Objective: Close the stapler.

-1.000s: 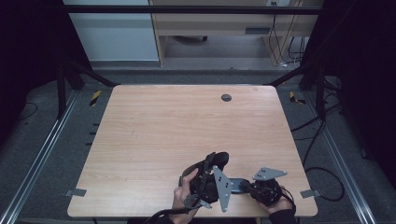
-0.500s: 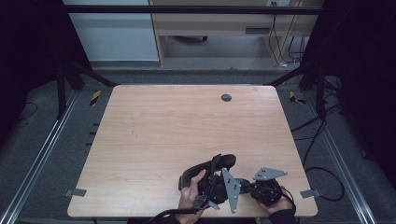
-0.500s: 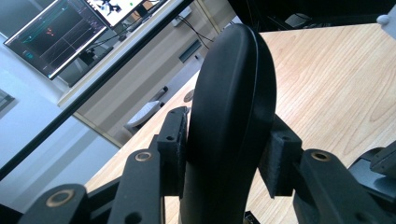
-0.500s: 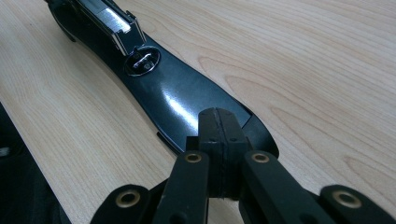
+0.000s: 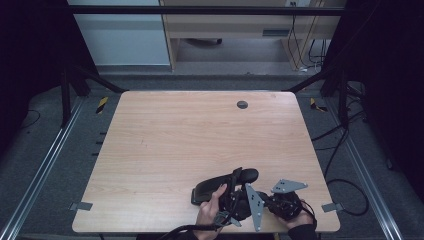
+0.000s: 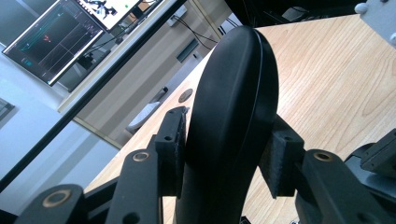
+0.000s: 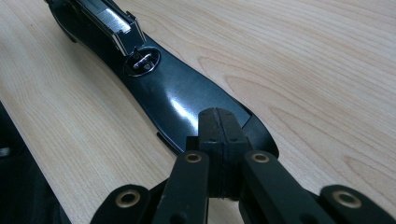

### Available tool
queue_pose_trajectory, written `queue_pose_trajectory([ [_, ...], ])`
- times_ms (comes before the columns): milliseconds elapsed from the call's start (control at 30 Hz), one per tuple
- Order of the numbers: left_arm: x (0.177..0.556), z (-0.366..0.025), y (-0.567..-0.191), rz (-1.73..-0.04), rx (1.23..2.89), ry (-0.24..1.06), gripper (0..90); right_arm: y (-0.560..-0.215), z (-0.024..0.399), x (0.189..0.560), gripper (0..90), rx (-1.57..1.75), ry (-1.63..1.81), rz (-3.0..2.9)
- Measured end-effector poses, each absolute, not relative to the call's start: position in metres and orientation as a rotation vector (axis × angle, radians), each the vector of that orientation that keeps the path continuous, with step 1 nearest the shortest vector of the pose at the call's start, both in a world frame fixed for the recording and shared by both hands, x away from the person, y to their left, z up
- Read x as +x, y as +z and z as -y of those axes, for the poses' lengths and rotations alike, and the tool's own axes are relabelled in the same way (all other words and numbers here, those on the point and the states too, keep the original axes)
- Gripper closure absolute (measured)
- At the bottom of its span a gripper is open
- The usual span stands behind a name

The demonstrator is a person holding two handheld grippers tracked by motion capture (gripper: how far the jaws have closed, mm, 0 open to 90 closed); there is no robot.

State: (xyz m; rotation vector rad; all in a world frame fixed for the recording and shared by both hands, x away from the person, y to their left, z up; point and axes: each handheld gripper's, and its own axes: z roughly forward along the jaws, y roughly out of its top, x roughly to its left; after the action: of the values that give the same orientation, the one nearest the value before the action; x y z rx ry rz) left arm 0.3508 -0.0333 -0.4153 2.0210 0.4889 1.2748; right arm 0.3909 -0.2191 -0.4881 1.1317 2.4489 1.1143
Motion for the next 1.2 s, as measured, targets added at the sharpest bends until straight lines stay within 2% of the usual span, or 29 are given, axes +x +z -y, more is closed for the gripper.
queue_pose_trajectory([
  [1200,0.350,0.056,-0.437,-0.400,2.114,1.329,53.9,-0.489,0.221,0.392,90.0,1.132,1.129,-2.444],
])
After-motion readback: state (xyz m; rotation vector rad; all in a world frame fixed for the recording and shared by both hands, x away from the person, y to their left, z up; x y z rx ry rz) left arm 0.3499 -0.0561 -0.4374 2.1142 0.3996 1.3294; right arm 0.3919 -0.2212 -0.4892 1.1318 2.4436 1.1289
